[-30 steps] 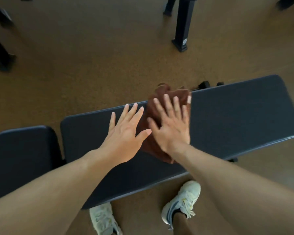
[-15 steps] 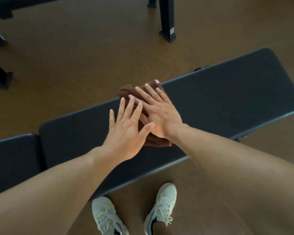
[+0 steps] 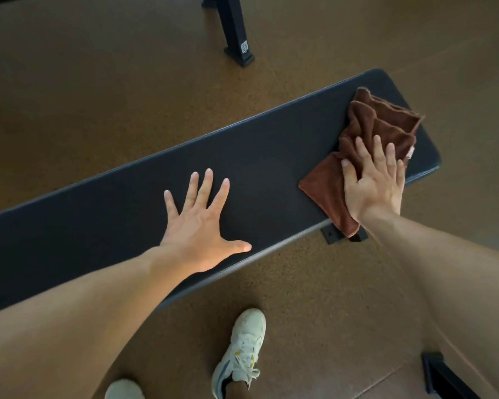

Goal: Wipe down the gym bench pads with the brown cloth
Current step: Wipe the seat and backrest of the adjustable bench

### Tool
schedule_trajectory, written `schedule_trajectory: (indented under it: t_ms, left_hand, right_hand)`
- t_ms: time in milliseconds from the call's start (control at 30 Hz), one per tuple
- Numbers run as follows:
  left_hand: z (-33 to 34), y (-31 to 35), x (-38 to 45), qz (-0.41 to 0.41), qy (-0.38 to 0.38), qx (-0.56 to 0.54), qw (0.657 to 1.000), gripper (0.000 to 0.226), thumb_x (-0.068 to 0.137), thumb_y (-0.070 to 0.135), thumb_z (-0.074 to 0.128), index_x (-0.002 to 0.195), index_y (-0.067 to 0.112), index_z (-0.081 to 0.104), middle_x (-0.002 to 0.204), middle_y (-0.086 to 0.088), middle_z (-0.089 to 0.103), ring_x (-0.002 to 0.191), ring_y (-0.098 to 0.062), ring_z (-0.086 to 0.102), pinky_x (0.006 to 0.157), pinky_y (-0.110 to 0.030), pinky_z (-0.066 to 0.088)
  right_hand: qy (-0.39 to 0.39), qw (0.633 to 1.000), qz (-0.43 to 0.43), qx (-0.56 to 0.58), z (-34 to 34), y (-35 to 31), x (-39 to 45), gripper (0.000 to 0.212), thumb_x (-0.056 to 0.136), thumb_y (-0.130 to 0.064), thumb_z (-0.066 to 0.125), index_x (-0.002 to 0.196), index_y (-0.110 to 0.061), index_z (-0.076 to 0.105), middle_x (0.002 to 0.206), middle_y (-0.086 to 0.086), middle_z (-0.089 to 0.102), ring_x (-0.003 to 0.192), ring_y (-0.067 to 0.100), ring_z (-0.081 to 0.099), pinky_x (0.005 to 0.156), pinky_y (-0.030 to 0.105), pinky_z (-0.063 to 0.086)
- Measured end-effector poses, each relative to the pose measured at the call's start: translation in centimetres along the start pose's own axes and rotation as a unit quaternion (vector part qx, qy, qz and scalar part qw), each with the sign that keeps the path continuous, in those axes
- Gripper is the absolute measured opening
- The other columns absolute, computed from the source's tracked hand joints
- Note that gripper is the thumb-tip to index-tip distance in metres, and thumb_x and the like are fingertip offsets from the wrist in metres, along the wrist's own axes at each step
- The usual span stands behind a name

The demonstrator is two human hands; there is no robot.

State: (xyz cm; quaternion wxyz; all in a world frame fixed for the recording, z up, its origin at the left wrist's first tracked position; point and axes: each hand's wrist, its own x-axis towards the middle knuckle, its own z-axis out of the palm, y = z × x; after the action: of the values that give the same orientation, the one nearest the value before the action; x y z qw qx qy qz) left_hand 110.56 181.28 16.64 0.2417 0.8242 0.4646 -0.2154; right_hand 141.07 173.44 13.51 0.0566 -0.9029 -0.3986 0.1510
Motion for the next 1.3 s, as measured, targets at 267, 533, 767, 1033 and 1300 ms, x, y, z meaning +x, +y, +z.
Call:
schedule_trajectory:
  t_ms: [267,533,767,1033,1300]
  left_hand:
    - [0.9,-1.8,-1.3,0.068,0.041,-0.116,0.99,0.099,0.092,0.067,0.054,0.161,0.033,-0.008,0.169,0.006,-0.024,0.151,-0.015,-0.033,0.122,-0.055,-0.02]
    - [4.8,-18.0,-12.6,0.021,0.193,-0.254,0.948,0.073,0.102,0.034,0.057,0.162,0.029,0.016,0.171,0.01,-0.005,0.154,-0.004,-0.019,0.129,-0.041,-0.007]
    - [8.1,-32.3,-22.9,-0.12,0.253,-0.388,0.878,0.065,0.103,0.023,0.055,0.16,0.029,0.023,0.17,0.015,0.011,0.154,0.005,-0.002,0.129,-0.032,0.009]
    - [9.8,-39.8,-30.7,-0.165,0.204,-0.475,0.84,0.055,0.103,0.024,0.055,0.154,0.036,0.036,0.152,0.022,0.04,0.141,0.005,0.033,0.117,-0.021,0.028]
    - [9.4,-42.9,-31.7,-0.211,0.089,-0.715,0.661,0.032,0.097,0.048,0.062,0.125,0.035,0.067,0.113,0.015,0.075,0.105,0.001,0.069,0.098,-0.025,0.054]
  right_hand:
    - [0.023,0.992,0.084,0.096,2.1,-3.8,-6.4,0.061,0.108,-0.058,0.033,0.165,-0.039,0.023,0.177,-0.007,0.005,0.162,0.018,-0.012,0.132,0.049,-0.003]
    - [-0.085,0.983,-0.162,-0.026,8.4,-22.9,-15.4,0.057,0.108,-0.059,0.023,0.164,-0.05,0.013,0.176,-0.015,-0.002,0.161,0.011,-0.016,0.131,0.041,-0.012]
    - [-0.081,0.928,-0.359,-0.057,15.9,-41.5,-25.9,0.057,0.108,-0.057,0.021,0.164,-0.049,0.014,0.176,-0.016,0.0,0.163,0.016,-0.011,0.131,0.047,-0.005]
    - [-0.053,0.933,-0.355,0.031,18.5,-41.7,-38.5,0.032,0.112,-0.039,0.04,0.122,-0.034,0.07,0.141,-0.014,0.066,0.154,0.01,0.035,0.13,0.034,0.017]
    - [-0.218,0.789,0.209,0.535,16.4,-50.8,-47.8,0.025,0.107,-0.049,0.047,0.109,-0.039,0.07,0.091,-0.019,0.08,0.086,0.004,0.077,0.078,0.034,0.064]
